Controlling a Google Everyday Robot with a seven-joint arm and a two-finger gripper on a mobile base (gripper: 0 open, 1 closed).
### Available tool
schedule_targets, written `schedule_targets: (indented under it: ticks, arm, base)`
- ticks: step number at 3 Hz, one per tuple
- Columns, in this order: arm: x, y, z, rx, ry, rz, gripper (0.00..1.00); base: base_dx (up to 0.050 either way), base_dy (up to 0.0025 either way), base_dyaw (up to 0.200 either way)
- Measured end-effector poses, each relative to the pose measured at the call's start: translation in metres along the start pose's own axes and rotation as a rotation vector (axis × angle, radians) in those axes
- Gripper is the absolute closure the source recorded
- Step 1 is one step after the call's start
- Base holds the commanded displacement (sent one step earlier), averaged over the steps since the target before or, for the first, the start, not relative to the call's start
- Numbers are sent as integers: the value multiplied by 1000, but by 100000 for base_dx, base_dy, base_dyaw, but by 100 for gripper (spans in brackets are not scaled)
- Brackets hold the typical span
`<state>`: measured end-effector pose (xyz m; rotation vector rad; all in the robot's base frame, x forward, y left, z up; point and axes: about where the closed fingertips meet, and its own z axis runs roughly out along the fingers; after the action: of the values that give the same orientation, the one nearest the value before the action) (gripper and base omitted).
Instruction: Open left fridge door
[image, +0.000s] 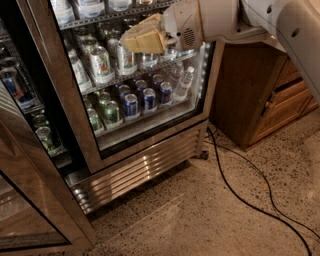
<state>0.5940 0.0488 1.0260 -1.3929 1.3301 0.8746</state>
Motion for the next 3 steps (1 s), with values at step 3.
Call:
schedule_targets:
  ticks: [3]
  arm:
    - [0,0,0,0,0,0,0]
  base:
    - [-1943,-154,10773]
